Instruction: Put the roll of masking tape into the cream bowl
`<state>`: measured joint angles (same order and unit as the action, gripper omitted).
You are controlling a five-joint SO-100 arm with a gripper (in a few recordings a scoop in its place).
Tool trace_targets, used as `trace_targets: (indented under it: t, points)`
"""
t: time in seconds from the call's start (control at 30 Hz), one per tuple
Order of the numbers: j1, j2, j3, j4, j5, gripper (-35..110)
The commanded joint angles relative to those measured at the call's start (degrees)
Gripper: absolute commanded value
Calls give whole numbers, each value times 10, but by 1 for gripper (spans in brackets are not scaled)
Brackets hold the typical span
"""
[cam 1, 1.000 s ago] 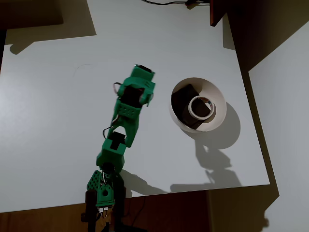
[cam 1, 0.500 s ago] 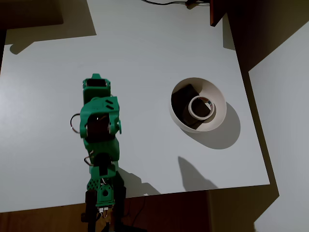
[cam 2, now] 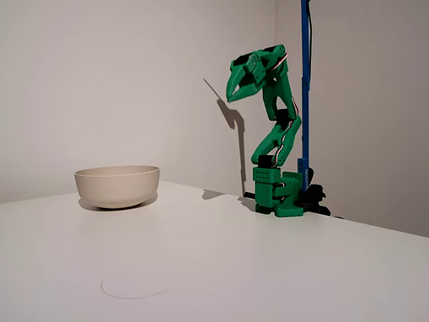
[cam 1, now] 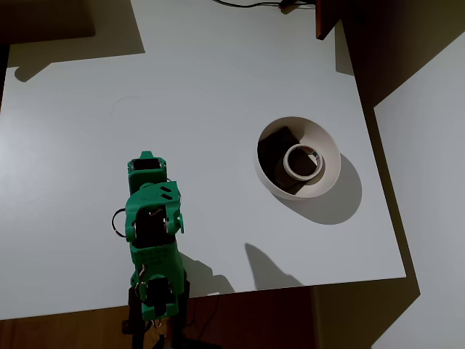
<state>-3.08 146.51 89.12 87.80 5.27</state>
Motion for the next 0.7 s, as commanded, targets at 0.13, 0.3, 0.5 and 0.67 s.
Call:
trace_targets:
  t: [0.13,0.3,0.5,0.67]
  points:
    - [-5,127,290,-123,-15,-8]
    - [-9,206,448,-168,-25,-8]
    - [-8,359,627,-172,-46,-8]
    - [-4,476,700,-106,-50,-8]
